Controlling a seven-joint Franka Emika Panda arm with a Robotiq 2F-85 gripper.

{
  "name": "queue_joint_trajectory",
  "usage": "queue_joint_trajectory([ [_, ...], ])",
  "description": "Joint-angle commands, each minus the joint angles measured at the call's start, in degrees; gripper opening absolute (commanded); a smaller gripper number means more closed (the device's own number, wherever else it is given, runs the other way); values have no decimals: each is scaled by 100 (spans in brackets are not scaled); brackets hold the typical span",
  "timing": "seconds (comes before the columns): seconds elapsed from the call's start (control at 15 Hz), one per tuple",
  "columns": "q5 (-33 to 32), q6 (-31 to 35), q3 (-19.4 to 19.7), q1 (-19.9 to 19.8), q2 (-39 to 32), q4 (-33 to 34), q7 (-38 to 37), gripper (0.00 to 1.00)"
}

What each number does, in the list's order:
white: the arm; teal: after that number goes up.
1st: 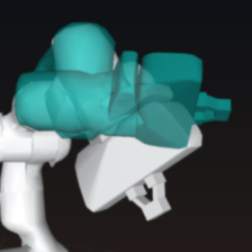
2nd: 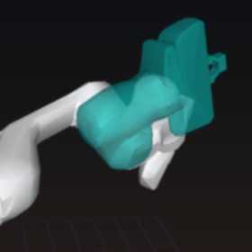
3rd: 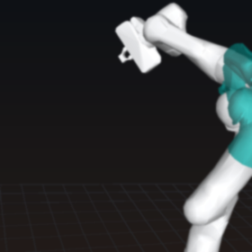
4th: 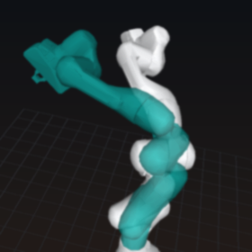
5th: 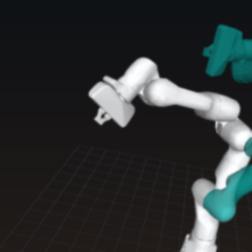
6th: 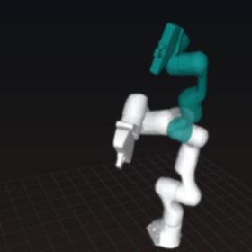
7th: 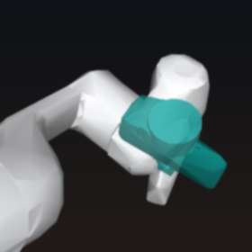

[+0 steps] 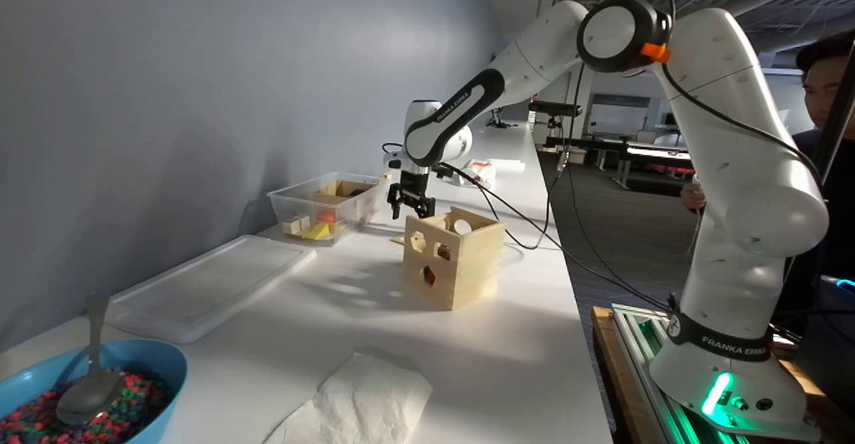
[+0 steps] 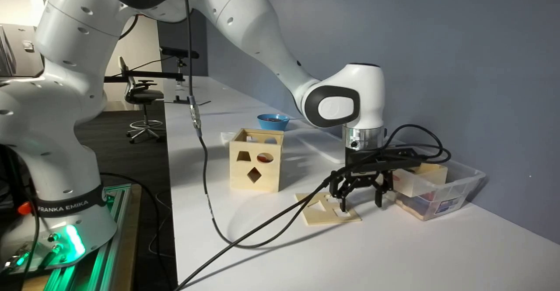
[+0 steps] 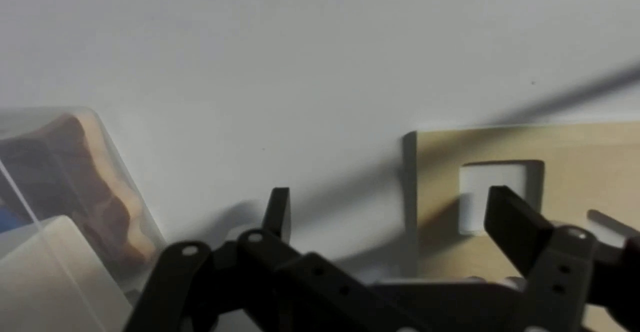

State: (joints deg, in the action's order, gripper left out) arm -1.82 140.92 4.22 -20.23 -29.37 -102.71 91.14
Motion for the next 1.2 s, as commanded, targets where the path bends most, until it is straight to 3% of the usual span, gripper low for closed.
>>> queue_joint_trajectory([
  [0.0,66,21,-118,-135,-111,119,449,100],
  [0.47,443,-17,-168,-212,-177,76,350,96],
  [0.53,509,-64,-158,-226,-191,106,305,74],
  [0.67,639,-140,-161,-265,-227,162,286,69],
  [1.13,579,-1250,-46,-196,-409,788,223,19],
])
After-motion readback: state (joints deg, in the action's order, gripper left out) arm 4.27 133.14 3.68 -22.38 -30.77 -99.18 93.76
